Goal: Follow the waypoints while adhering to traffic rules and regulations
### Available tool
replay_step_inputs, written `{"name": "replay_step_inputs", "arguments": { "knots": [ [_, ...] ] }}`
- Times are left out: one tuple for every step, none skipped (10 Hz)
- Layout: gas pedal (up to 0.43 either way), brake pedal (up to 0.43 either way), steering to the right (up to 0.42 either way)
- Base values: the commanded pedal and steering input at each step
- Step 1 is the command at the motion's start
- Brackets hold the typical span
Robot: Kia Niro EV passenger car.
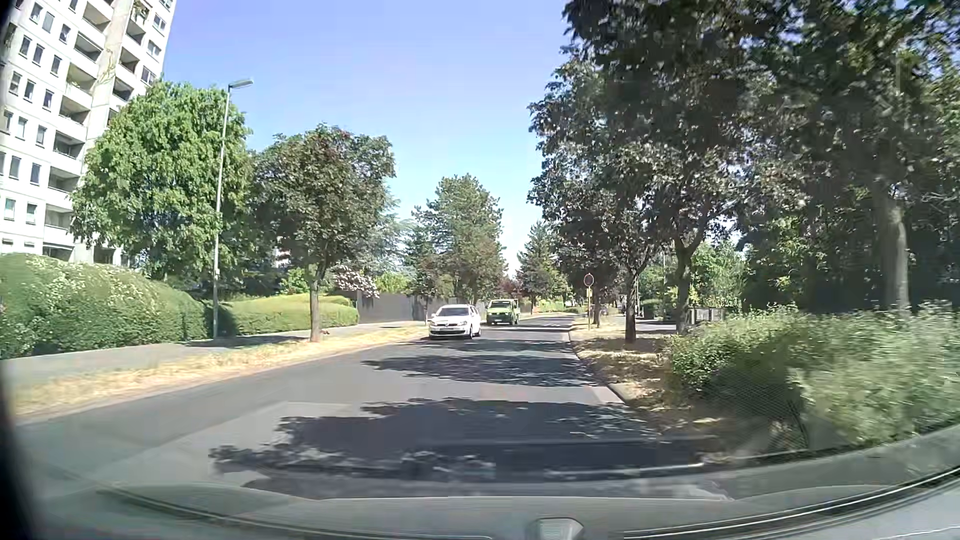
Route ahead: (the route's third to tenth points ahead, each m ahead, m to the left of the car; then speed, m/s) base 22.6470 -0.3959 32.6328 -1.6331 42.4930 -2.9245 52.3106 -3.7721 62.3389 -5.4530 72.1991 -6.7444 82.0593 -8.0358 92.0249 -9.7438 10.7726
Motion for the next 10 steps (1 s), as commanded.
{"name": "replay_step_inputs", "arguments": {
  "knots": [
    [0.000, 0.030, 0.015],
    [0.000, 0.030, 0.015],
    [0.000, 0.030, 0.015],
    [0.000, 0.030, 0.015],
    [0.000, 0.030, 0.014],
    [0.000, 0.030, 0.013],
    [0.000, 0.030, 0.012],
    [0.000, 0.030, 0.012],
    [0.000, 0.030, 0.012],
    [0.000, 0.030, 0.012]
  ]
}}
